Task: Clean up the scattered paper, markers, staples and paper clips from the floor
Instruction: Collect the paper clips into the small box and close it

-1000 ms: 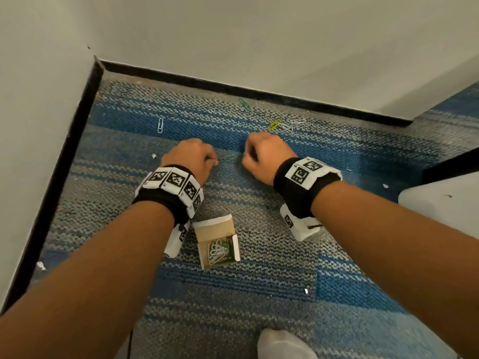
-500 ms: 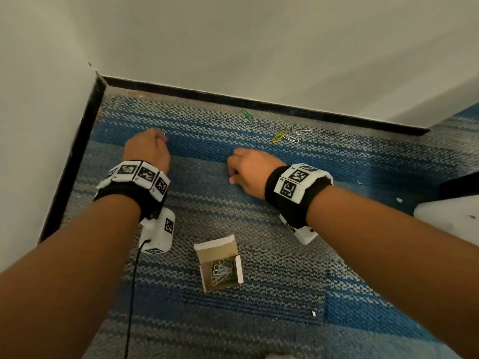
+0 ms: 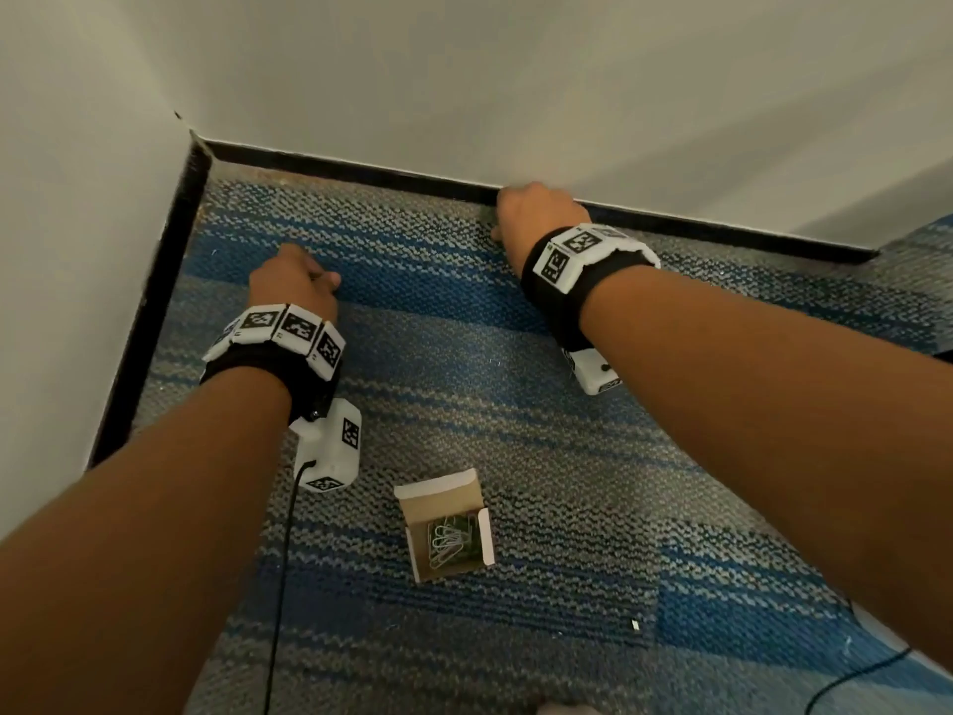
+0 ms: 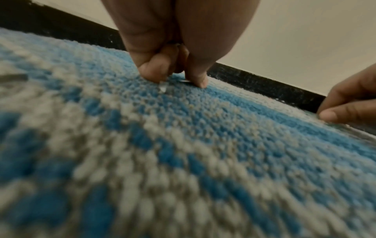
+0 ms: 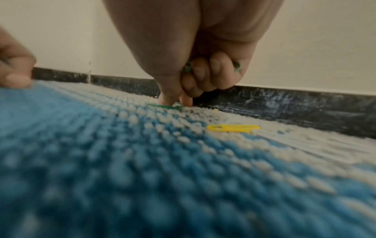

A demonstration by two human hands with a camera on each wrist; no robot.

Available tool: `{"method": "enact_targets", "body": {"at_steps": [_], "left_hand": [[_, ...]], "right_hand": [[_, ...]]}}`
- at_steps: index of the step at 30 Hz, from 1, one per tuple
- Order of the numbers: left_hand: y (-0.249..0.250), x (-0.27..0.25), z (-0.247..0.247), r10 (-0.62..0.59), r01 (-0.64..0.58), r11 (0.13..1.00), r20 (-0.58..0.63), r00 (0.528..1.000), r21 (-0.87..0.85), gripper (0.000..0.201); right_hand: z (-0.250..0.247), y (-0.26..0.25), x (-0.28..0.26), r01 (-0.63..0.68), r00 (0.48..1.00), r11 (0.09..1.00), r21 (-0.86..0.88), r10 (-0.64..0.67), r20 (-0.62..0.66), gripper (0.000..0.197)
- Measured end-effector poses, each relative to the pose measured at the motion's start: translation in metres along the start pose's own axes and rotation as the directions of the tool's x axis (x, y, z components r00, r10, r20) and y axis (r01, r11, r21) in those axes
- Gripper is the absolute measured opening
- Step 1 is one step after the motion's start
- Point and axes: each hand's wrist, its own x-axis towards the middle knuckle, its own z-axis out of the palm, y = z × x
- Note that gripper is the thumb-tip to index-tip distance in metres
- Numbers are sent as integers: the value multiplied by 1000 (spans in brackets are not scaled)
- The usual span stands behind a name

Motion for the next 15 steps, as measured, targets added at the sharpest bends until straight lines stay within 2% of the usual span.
{"method": "enact_targets", "body": {"at_steps": [4,6,8,10,12,14,15], "left_hand": [[-12,-2,-10,-27,27,999,6,1000,-37,29],[-22,-5,-19,-65,66,991,15,998,-115,32],[-33,-13,-30,-72,79,960,36,997,-269,23],[-42,-30,-39,-65,97,871,82,994,-481,17],[-54,-54,-45,-64,136,745,134,989,-653,27],[-60,-88,-45,-5,143,708,198,980,-691,30],[-63,-104,-44,44,124,704,218,975,-699,30]], "right_hand": [[-7,-3,0,49,999,996,-70,-48,27,29],[-9,-1,-3,51,998,998,-39,-50,31,29],[-10,4,-10,-11,1000,995,95,10,8,33],[-10,9,-20,-88,996,948,307,88,16,37],[-9,6,-34,-172,985,807,566,144,94,38],[-8,-1,-57,-269,963,491,829,144,228,40],[-8,-5,-71,-297,955,335,894,109,276,40]]}}
